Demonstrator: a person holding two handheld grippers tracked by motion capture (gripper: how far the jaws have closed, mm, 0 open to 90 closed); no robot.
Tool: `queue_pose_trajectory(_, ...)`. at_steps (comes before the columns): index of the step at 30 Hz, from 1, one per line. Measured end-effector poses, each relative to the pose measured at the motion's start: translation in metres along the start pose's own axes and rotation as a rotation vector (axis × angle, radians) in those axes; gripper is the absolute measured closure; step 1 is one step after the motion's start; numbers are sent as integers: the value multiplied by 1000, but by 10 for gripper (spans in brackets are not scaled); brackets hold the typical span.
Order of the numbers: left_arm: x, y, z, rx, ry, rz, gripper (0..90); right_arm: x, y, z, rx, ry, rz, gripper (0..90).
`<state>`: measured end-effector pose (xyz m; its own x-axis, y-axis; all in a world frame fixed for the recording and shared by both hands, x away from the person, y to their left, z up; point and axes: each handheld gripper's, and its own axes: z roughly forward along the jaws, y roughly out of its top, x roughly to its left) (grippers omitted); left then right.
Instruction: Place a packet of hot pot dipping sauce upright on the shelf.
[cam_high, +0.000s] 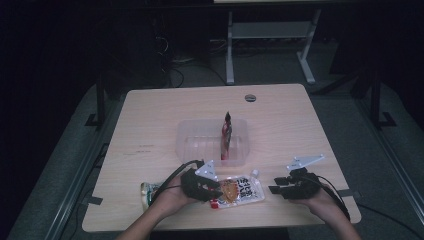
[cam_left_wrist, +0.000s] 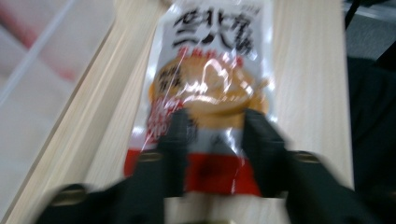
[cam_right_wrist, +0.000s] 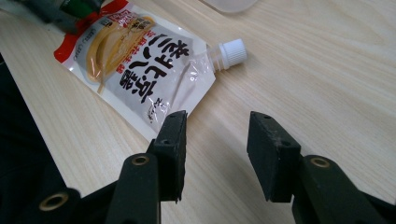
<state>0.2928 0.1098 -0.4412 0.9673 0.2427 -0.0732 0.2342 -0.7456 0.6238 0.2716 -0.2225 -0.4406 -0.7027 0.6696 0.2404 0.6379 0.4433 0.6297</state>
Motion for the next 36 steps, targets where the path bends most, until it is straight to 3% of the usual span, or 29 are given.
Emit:
queue_pose_trajectory(4,5,-5,-1,23,7,-27,891,0,1,3,4,22,13,565)
queue_pose_trajectory(10,6,-8,6,66,18,-14,898,-3,4,12,16,77,50,518)
queue_pose_trajectory(21,8,-11,7,58,7,-29,899,-7,14,37,61,168,72,509)
queue_pose_trajectory(36,10,-14,8,23,-9,-57,900,-5,17,57,68,306,102,691)
